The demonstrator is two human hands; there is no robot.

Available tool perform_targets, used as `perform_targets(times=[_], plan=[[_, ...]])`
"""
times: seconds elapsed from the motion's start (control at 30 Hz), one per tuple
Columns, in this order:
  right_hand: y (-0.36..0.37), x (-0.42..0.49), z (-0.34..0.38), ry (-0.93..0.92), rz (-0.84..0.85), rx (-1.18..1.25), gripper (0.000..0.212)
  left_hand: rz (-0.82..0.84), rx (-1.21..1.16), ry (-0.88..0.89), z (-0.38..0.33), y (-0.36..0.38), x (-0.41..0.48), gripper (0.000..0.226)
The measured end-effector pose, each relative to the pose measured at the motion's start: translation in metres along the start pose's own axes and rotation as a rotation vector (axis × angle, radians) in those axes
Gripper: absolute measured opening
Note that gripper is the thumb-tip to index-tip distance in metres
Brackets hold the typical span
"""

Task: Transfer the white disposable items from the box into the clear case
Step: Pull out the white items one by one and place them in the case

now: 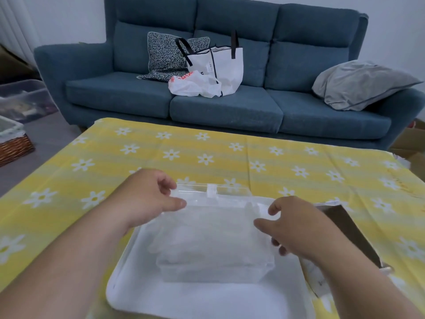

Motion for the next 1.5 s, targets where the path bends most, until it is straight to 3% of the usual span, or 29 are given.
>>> perform_targets(times=[0.07, 0.13, 0.23, 0.37, 0.7, 0.93, 1.03, 1.1, 1.2, 1.3, 1.5], plan=[[-0.009, -0.003, 0.002, -0.030, -0.096, -0.141, 0.028, -0.060, 0.129, 0.059, -0.010, -0.009, -0.008, 0.030], [-0.007, -0.004, 0.009, -0.112, -0.140, -0.130, 0.020, 0.047, 0.263, 0.084, -0.021, -0.001, -0.017, 0.029], [0.018, -0.001, 0.023, -0.271, -0.036, -0.087, 0.033, 0.298, 0.516, 0.038, -0.026, 0.036, -0.025, 0.048], [0.057, 0.011, 0.032, -0.285, 0.076, -0.309, 0.053, 0.350, 0.760, 0.066, -0.015, 0.077, -0.016, 0.060], [0.080, 0.023, 0.035, -0.239, 0.183, -0.411, 0.055, 0.299, 0.707, 0.097, 0.005, 0.098, -0.005, 0.052], [0.056, 0.013, 0.034, -0.286, 0.172, -0.221, 0.049, 0.393, 0.573, 0.069, -0.002, 0.075, -0.002, 0.061], [0.042, 0.008, 0.036, -0.346, 0.039, -0.130, 0.031, 0.301, 0.428, 0.083, -0.014, 0.044, -0.003, 0.044], [0.042, 0.004, 0.040, -0.418, 0.095, -0.071, 0.032, 0.253, 0.415, 0.120, -0.020, 0.034, -0.006, 0.029], [0.056, -0.001, 0.042, -0.454, 0.321, -0.123, 0.051, 0.388, 0.519, 0.075, -0.024, 0.048, -0.017, 0.038], [0.065, 0.000, 0.040, -0.426, 0.417, -0.205, 0.055, 0.419, 0.807, 0.043, -0.016, 0.073, -0.016, 0.050], [0.052, 0.011, 0.033, -0.411, 0.193, -0.008, 0.047, 0.302, 0.870, 0.081, -0.004, 0.090, -0.007, 0.050]])
Point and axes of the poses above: each hand's wrist, its own x-axis towards the middle knuckle, its own y-axis out of the palm, z = x × y, the point moved 3 cm from there along x, towards the middle knuckle, and after that the axes turned 5 degrees about z, right-handed, at the moved point
